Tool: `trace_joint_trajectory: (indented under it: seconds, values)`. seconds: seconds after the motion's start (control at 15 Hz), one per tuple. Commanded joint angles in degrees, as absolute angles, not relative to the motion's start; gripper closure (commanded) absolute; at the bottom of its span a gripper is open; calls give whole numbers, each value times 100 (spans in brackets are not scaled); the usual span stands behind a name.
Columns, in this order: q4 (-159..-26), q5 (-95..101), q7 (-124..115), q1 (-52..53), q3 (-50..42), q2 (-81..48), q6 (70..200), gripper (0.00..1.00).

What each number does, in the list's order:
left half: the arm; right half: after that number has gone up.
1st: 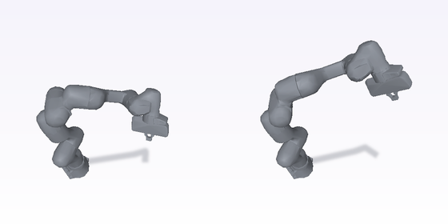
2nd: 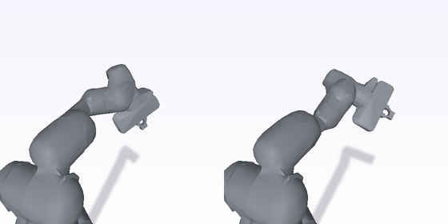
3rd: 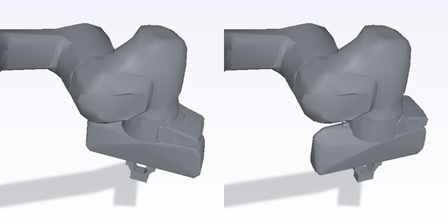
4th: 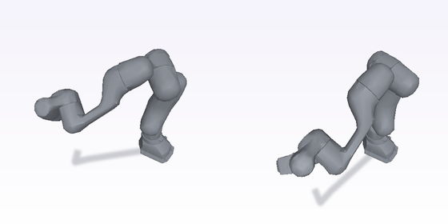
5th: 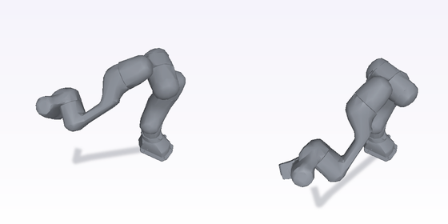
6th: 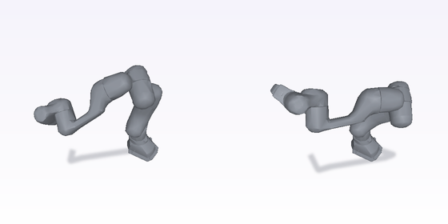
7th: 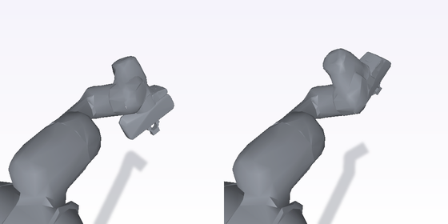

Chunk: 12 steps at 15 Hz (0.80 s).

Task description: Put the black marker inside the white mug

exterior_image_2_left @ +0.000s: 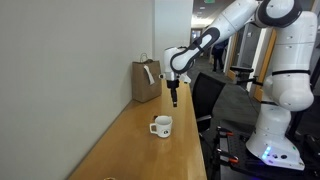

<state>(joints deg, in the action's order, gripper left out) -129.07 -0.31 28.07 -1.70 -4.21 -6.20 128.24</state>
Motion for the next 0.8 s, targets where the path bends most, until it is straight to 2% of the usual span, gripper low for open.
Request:
trace_joint_trajectory:
  seconds: [0.0,0.2,0.73]
  values:
    - [-12634,-239,3064,-320,-264,-1048,12959,1]
    - [-12421,-221,3066,-398,-196,-1425,13084,5]
    - [-11893,-138,2963,-596,4,-2156,13112,6]
